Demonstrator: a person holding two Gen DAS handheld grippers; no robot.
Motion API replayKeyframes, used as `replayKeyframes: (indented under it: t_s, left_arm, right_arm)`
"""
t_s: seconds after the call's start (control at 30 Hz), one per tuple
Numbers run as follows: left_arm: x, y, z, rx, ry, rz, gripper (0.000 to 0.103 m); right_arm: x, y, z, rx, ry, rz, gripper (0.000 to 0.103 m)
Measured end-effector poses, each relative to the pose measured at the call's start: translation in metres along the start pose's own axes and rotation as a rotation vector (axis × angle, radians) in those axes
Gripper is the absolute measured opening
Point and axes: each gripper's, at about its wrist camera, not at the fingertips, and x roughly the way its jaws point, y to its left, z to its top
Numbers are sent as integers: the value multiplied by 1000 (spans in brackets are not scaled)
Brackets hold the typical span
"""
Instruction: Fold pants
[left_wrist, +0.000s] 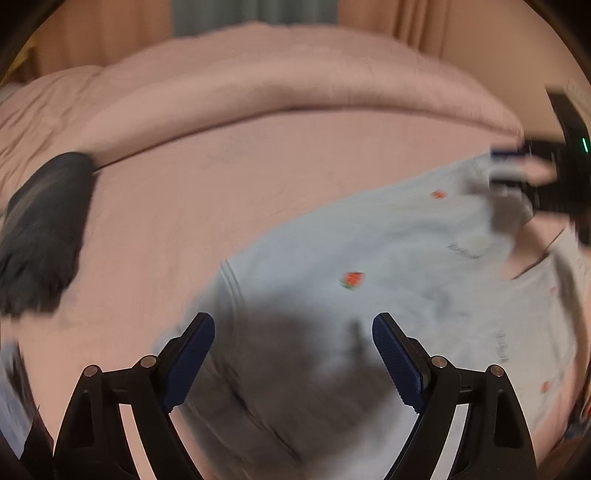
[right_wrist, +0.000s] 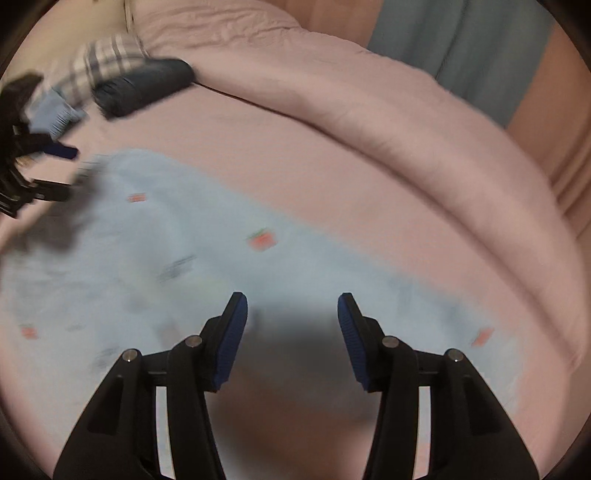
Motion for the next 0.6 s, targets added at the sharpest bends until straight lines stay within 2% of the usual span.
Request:
replayKeyframes:
  t_s: [0.07, 0.1, 0.17, 0.23, 0.27, 0.3, 0.33, 0.37, 0.43, 0.53, 0.6]
  left_arm:
    - [24, 16, 11, 9, 79, 39, 88]
    - [30, 22, 12, 7, 106, 28, 87]
    - [45, 30, 11, 18, 161, -18, 77]
    - [53, 29, 8, 47, 173, -26, 74]
    - [52, 29, 7, 49, 162, -28, 67]
    - [50, 30, 7, 42, 140, -19, 60]
    - [47, 33, 7, 19, 120, -14, 44]
    - [43, 38, 6, -15, 102, -23, 37]
    - [36, 43, 1, -53, 69, -36, 34]
    - [40, 33, -4, -3, 56, 33, 32]
    - [41, 25, -2, 23, 57, 60, 32]
  right_arm:
    - [28, -18, 23, -55, 61, -33, 49]
    - [42, -27, 29, -74, 102, -40, 49]
    - [76, -40, 36, -128, 199, -62, 47]
    - [101, -48, 32, -161, 280, -38, 38]
    - [111, -49, 31, -169, 300, -5, 34]
    - [113, -48, 32, -177, 290, 19, 13]
    - [110, -47, 34, -190, 268, 29, 6]
    - [111, -44, 36, -210, 266, 4, 5]
    - [112, -39, 40, -251, 266, -39, 4]
    - [110, -44, 52, -232, 206, -106, 3]
    - [113, -49, 58, -182, 176, -120, 3]
